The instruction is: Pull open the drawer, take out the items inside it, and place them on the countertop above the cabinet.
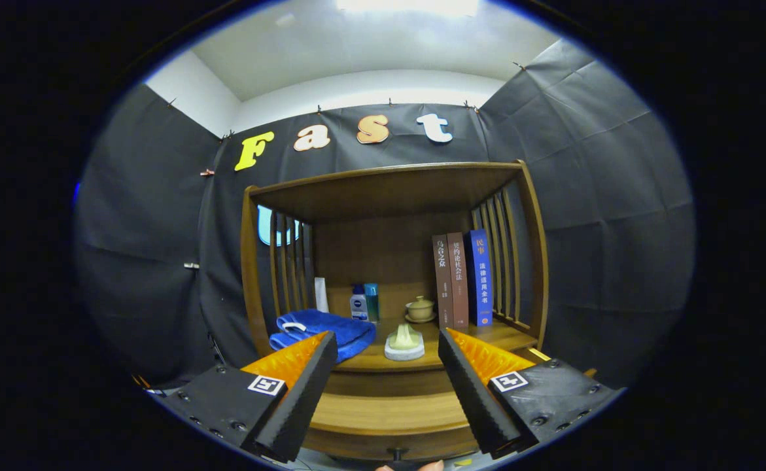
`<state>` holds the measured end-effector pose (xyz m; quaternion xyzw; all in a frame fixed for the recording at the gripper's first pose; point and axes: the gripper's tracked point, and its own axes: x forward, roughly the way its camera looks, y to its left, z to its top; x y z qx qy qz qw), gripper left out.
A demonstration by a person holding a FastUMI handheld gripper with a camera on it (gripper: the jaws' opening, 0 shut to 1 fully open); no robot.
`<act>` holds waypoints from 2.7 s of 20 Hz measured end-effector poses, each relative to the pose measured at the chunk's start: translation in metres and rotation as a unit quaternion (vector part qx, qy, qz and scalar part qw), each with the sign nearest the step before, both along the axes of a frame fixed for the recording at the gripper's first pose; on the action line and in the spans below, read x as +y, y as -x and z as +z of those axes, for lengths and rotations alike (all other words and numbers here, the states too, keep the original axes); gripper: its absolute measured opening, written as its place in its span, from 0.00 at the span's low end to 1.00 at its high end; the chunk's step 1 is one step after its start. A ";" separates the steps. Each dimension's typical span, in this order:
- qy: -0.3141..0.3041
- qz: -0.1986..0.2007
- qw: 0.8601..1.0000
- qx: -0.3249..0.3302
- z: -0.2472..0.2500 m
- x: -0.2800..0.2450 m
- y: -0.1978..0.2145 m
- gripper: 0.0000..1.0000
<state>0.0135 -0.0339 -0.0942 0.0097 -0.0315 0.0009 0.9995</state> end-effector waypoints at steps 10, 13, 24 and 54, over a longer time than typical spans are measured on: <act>0.023 -0.016 0.996 0.083 -0.149 -0.003 0.027 0.99; 0.023 -0.022 0.994 0.101 -0.173 -0.007 0.023 0.99; 0.030 -0.029 0.993 0.114 -0.188 -0.010 0.011 0.98; 0.044 -0.041 0.989 0.132 -0.197 -0.015 -0.154 1.00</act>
